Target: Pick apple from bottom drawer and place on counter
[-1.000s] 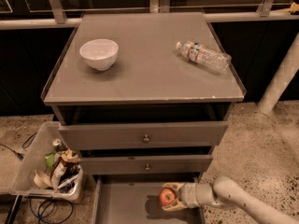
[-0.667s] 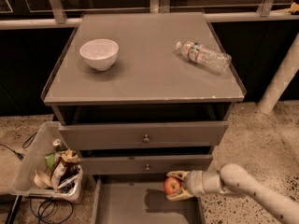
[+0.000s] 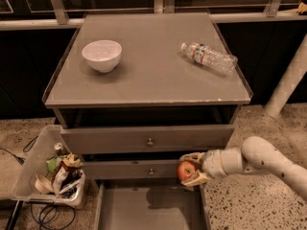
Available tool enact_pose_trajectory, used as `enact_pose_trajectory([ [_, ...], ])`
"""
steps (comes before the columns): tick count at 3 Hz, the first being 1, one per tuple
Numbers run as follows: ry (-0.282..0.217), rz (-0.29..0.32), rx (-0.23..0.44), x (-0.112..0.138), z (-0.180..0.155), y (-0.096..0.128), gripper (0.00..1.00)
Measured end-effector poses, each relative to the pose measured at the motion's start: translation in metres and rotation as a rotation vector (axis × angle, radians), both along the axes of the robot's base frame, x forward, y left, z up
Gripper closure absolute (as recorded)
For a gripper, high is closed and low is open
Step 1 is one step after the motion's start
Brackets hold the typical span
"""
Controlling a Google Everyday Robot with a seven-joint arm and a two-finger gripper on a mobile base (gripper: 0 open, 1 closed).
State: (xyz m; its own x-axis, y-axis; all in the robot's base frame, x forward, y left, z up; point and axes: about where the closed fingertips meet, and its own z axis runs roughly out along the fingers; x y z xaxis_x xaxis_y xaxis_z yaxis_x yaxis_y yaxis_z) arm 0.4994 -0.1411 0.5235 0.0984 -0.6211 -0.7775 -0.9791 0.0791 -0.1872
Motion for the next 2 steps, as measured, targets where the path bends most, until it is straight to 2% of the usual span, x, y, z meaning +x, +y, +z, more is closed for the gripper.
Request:
enact_pose_trajectory([
  [1,0.0,0.0,0.0,0.0,0.0,0.0,1.0],
  [2,-0.012,-0.001,-0.028,-0.0027,0.0048,0.0043,1.0],
])
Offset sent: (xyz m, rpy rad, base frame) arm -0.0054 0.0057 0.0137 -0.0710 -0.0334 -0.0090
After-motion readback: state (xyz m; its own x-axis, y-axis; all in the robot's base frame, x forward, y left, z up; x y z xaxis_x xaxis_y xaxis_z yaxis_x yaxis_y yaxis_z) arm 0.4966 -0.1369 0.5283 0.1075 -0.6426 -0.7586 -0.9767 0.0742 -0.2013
